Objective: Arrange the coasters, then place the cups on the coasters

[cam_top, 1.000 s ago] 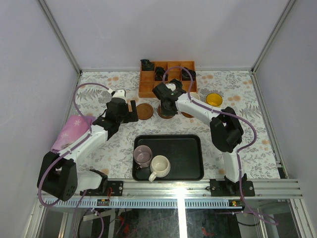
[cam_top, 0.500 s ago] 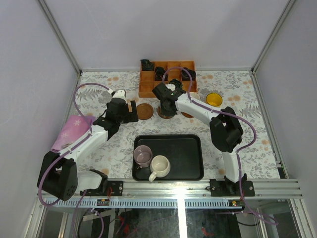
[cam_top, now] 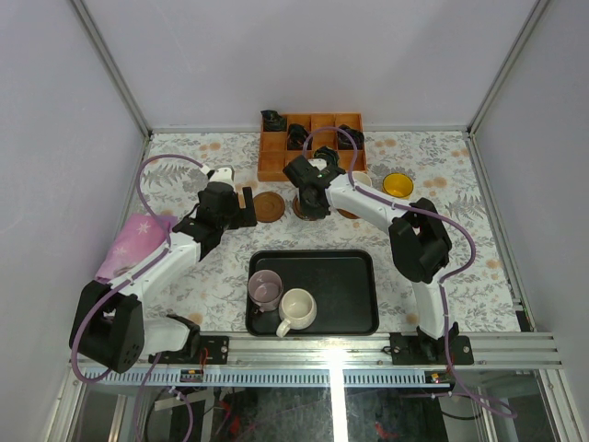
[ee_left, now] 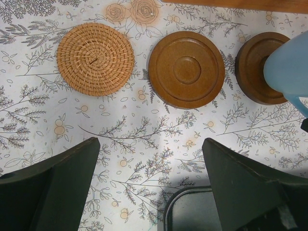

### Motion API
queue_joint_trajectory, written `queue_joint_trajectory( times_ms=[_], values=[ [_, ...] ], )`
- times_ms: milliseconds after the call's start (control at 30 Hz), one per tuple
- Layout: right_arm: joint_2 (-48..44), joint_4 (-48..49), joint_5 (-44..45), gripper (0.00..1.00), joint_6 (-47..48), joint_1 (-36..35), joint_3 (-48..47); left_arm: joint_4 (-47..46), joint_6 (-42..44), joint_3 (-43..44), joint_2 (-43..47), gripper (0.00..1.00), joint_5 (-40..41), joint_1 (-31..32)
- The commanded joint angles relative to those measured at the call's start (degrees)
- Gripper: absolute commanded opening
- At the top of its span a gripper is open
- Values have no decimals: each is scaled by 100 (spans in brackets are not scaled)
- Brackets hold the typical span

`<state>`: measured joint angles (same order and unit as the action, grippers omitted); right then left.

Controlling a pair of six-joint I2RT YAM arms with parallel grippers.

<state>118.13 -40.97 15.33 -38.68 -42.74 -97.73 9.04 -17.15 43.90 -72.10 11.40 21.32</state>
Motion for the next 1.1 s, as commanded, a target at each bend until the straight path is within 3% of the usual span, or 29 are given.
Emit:
queue_joint_trajectory(
  times_ms=[0, 700, 833, 1000, 1067],
  values=[
    [-105, 177, 73, 0, -90, 16, -97, -297, 36, -55, 1, 88, 49, 23],
    [49, 171, -1, 2, -27, 14, -219, -314, 36, -71, 9, 88, 55, 22],
    [48, 145, 26, 12, -17, 12, -228, -313, 32, -65, 7, 88, 63, 22],
    [44, 142, 49, 39, -22, 16, -246, -323, 27, -70, 27, 88, 51, 26],
    [38, 142, 55, 44, -17, 14, -246, -314, 36, -73, 29, 88, 49, 26]
  ],
)
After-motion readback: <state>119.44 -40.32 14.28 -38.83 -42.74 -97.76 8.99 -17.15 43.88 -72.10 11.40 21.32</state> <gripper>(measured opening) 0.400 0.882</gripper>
